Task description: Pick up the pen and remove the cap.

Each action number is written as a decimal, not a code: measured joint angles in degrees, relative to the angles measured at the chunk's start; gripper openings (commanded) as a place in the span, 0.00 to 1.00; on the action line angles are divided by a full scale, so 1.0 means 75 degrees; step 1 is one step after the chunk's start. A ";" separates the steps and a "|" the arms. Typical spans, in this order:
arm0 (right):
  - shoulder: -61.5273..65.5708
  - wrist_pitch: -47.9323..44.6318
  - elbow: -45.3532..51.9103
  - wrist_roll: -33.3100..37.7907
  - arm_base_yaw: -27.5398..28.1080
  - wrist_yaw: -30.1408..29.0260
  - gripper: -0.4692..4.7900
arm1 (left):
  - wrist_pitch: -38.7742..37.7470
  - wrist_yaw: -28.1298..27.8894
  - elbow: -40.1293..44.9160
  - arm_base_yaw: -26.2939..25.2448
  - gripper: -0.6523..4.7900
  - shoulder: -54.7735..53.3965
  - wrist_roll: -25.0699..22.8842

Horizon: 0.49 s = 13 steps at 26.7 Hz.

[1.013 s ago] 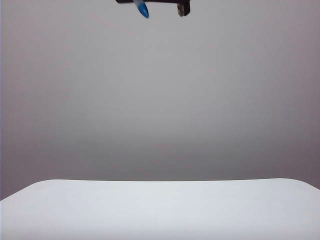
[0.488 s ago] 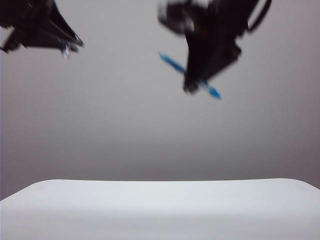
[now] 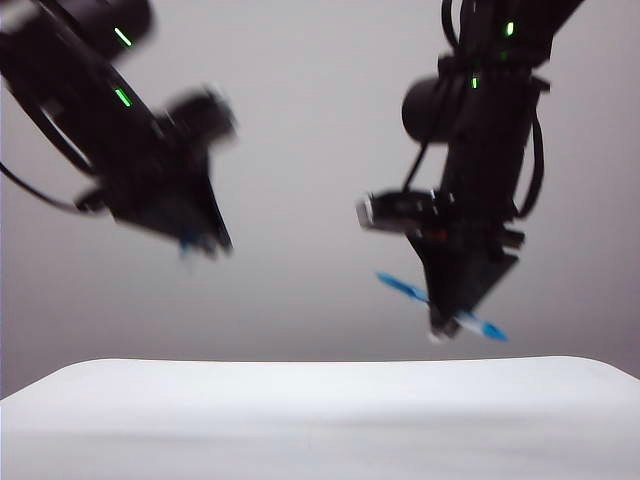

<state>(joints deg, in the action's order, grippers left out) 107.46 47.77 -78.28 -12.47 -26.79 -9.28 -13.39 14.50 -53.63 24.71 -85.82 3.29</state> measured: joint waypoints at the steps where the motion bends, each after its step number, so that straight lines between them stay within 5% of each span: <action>1: 0.0099 0.0020 0.0006 0.0000 0.0038 0.0035 0.08 | -0.0067 -0.0204 -0.0050 0.0154 0.15 -0.0254 -0.0058; 10: 0.0431 -0.0565 0.0819 0.0000 0.0122 0.0064 0.08 | -0.2165 -0.0746 -0.1300 0.0131 0.16 -0.2465 -0.0487; 13: 0.0437 -0.0918 0.1180 0.0020 0.0192 0.0067 0.08 | -0.2157 -0.0857 -0.1475 0.0085 0.16 -0.2573 -0.0571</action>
<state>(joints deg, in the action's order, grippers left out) 110.74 40.88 -69.43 -12.32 -25.34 -8.78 -29.56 8.08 -64.69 25.34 -105.12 -0.99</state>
